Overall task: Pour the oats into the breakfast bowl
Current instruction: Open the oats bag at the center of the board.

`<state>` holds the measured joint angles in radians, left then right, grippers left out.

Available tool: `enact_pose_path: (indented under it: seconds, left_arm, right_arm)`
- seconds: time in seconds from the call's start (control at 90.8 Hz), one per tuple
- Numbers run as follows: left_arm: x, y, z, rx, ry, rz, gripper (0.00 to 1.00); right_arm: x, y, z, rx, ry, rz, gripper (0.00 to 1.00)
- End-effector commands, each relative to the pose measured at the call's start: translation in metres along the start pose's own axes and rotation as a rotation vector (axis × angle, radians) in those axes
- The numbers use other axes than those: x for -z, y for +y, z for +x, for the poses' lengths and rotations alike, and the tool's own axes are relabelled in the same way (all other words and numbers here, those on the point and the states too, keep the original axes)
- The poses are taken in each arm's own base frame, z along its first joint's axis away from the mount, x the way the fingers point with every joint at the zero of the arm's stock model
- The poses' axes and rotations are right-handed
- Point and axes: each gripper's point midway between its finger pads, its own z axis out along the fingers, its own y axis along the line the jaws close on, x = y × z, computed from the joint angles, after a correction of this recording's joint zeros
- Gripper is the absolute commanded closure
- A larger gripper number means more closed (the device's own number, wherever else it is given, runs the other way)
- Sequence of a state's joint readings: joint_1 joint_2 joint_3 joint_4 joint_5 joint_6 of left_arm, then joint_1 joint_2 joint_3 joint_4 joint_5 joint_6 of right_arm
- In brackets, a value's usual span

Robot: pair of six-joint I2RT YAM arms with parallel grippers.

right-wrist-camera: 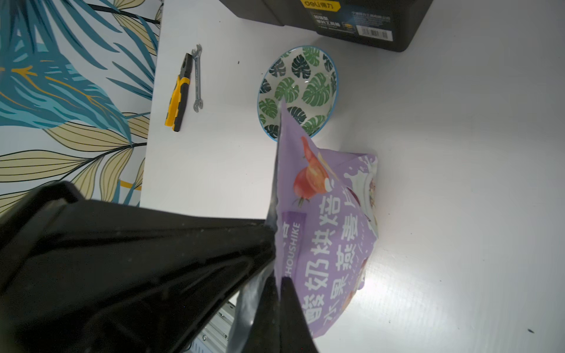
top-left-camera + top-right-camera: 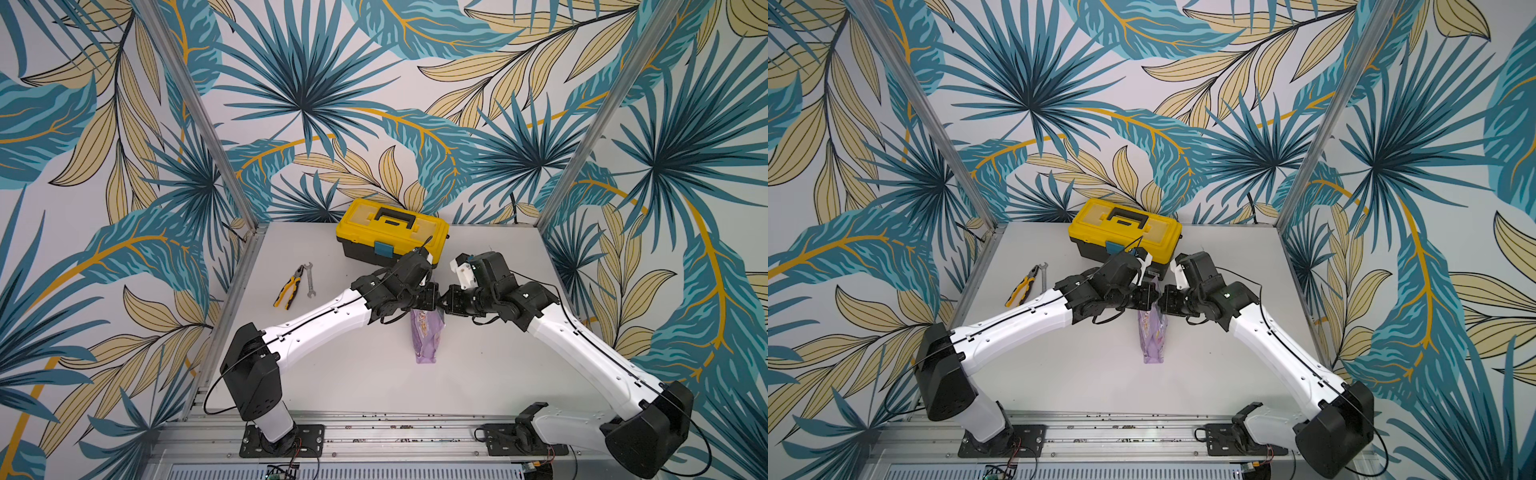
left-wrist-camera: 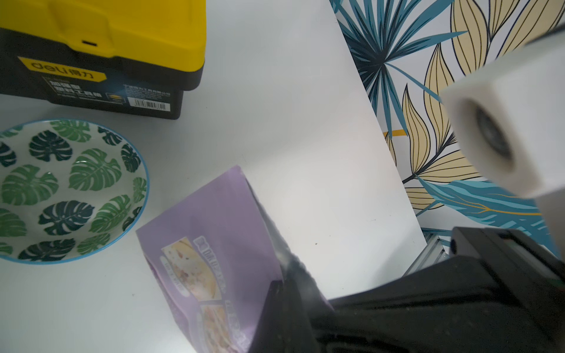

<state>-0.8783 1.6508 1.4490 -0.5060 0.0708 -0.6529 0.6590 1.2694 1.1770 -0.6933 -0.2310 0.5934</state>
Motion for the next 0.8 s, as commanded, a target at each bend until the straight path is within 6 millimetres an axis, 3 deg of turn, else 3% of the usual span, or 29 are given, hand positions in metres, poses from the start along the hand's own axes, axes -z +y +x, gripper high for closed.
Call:
enact_pose_path:
  seconds: [0.0,0.496,0.639,0.793]
  left_arm:
    - [0.013,0.031,0.036,-0.042,0.120,-0.142,1.00]
    - [0.062,0.064,0.038,-0.125,0.133,-0.356,1.00]
    - [0.070,0.068,0.042,-0.152,0.167,-0.382,1.00]
    - [0.076,0.069,0.036,-0.146,0.132,-0.393,1.00]
  right_arm:
    - [0.010,-0.033,-0.020,0.024,-0.087,0.226,1.00]
    - [0.040,-0.061,-0.052,0.092,-0.205,0.524,1.00]
    - [0.044,-0.047,-0.067,0.145,-0.238,0.485,1.00]
    - [0.021,0.001,-0.053,0.209,-0.168,0.174,1.00]
